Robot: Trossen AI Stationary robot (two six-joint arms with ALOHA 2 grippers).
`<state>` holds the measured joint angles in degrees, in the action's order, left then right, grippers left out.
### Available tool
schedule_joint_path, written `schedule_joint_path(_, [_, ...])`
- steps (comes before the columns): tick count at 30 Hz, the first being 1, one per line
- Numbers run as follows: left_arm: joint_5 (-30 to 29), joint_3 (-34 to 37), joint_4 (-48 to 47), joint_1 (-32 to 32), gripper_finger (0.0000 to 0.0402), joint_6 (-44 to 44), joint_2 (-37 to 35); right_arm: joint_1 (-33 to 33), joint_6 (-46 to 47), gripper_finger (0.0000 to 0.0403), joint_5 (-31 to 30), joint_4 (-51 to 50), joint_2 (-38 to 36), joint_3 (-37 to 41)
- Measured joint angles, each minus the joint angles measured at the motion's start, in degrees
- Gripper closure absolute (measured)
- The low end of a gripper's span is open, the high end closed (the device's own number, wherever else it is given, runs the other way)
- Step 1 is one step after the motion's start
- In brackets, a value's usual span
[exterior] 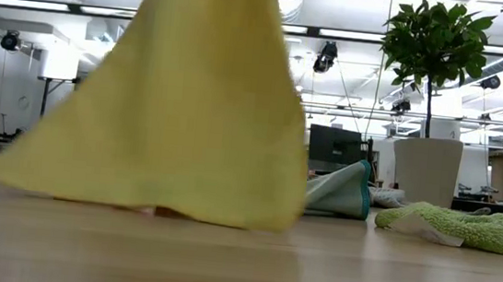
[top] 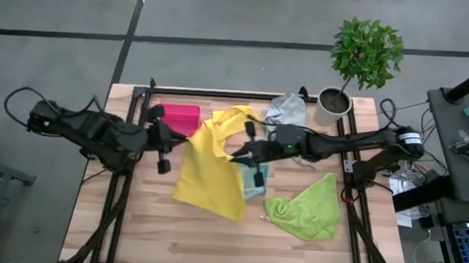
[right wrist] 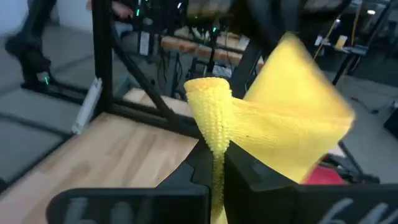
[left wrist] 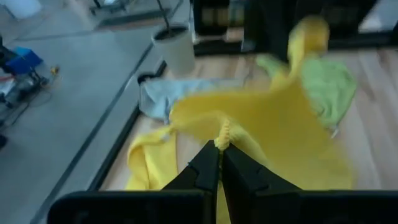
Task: Fold microfiber towels
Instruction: Fold the bottom yellow microfiber cloth
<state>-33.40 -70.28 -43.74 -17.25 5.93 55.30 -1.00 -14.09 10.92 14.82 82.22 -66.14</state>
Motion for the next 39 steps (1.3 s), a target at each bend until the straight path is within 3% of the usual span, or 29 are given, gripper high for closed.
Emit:
schedule_joint_path(11, [-2.45, -14.08, -26.7, -0.01, 0.0402, 7.05, -0.23, 6.11, -9.58, 0.0394, -0.16, -12.01, 8.98, -18.28])
schedule_joint_path(14, [-5.99, -18.16, -29.71, 0.02, 0.0402, 7.06, -0.12, 7.89, -12.0, 0.0394, -0.4, -11.71, 9.69, -21.47])
schedule_joint_path(19, [-6.89, -21.92, -30.74, -0.14, 0.0402, 7.13, 0.47, 10.03, -10.43, 0.0394, -0.26, -11.48, 9.58, -23.73])
schedule_joint_path(24, [3.9, -18.84, -30.98, -1.79, 0.0402, 8.93, 1.62, 9.46, -9.51, 0.0394, 5.79, -16.31, 9.39, -20.82])
schedule_joint_path(29, [14.53, -12.64, -30.93, -4.66, 0.0401, 14.32, 4.29, 7.02, -8.06, 0.0394, 7.19, -17.56, 9.2, -14.89])
schedule_joint_path(39, [19.64, -0.92, -25.55, -14.95, 0.0401, 34.76, 13.11, -1.09, -1.99, 0.0394, 7.91, -17.59, 9.09, -2.53])
